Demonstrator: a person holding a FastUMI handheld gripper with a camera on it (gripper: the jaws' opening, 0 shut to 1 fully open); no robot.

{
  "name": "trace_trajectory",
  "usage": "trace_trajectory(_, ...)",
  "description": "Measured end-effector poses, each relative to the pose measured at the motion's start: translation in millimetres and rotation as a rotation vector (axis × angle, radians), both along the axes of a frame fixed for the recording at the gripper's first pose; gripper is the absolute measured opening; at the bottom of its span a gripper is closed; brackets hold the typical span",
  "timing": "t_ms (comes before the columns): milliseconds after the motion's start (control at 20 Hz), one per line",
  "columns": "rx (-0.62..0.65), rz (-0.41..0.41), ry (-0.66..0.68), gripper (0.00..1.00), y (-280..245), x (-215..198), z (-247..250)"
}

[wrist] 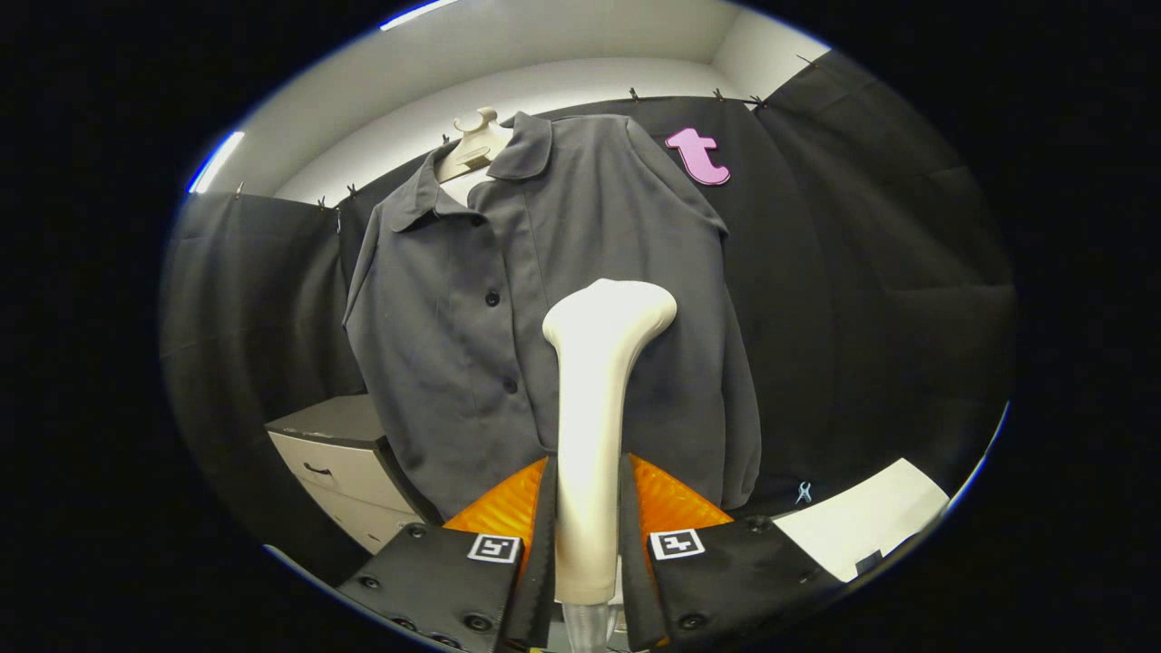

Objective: Iron the clothes twice with a garment steamer, once on the left side and once on the right side.

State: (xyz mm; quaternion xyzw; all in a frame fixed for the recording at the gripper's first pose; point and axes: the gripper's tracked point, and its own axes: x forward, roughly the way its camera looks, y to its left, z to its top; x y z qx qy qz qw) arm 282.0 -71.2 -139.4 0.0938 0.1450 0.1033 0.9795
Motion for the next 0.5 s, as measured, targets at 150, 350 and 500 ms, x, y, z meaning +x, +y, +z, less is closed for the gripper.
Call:
trace_trajectory(150,0.014,-0.004,0.033,0.38,1,-5,-18)
trace_trajectory(350,0.016,-0.006,0.067,0.38,1,-13,-40)
trace_trajectory(500,0.017,-0.001,0.088,0.38,0,-19,-54)
